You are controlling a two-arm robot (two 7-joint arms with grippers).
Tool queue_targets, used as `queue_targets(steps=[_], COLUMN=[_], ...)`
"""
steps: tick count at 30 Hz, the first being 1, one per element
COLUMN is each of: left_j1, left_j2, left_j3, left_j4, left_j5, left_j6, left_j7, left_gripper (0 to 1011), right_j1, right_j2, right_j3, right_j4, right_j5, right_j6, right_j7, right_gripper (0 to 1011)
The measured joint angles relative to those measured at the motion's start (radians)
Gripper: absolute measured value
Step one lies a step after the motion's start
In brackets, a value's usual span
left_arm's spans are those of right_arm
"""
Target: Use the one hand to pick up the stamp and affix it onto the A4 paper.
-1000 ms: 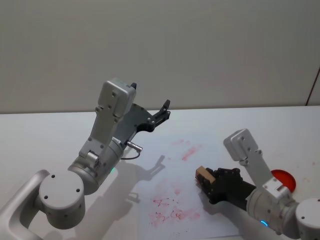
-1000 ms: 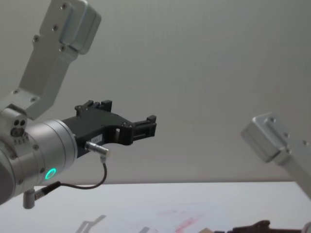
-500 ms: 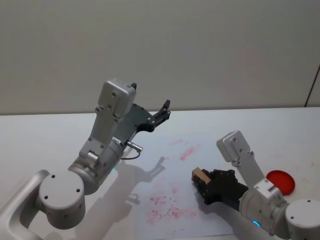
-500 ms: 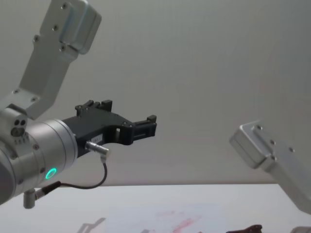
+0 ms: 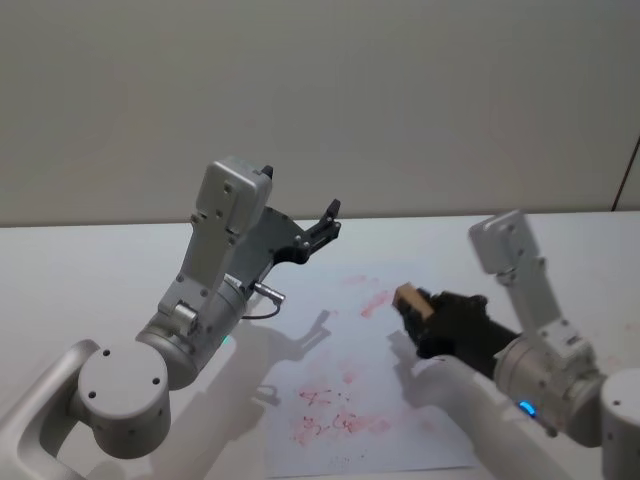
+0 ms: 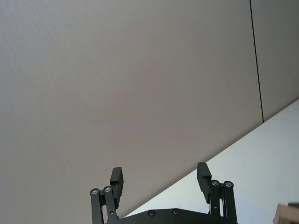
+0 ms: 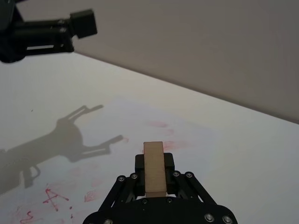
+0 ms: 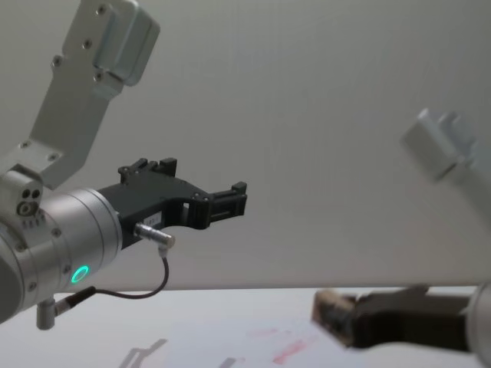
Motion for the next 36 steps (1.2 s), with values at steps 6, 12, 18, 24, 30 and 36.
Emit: queue_targets(steps=[6, 12, 18, 24, 30, 36], left_j1=[0.000, 0.000, 0.000, 0.000, 0.000, 0.000], left_j2=[0.000, 0.000, 0.000, 0.000, 0.000, 0.000], left_j3=[0.000, 0.000, 0.000, 0.000, 0.000, 0.000], left_j4=[0.000, 0.000, 0.000, 0.000, 0.000, 0.000], left_j5=[0.000, 0.000, 0.000, 0.000, 0.000, 0.000], left_j6=[0.000, 0.000, 0.000, 0.000, 0.000, 0.000], left_j7=[0.000, 0.000, 0.000, 0.000, 0.000, 0.000], left_gripper=[1001, 1001, 1001, 1001, 1001, 1001], right_j1=[-0.022, -0.068, -0.127, -0.160, -0.167, -0.165], right_j2=[0.038, 0.099, 0.162, 0.201, 0.220, 0.227], right_j3=[0.042, 0.092, 0.138, 0.166, 0.178, 0.181], right_j4=[-0.057, -0.107, -0.141, -0.155, -0.156, -0.146], right_j5=[0.059, 0.118, 0.156, 0.171, 0.171, 0.161], right_j6=[0.005, 0.013, 0.018, 0.018, 0.017, 0.020], right_j7=[-0.033, -0.074, -0.109, -0.128, -0.128, -0.120], right_gripper=[217, 217, 217, 217, 217, 217])
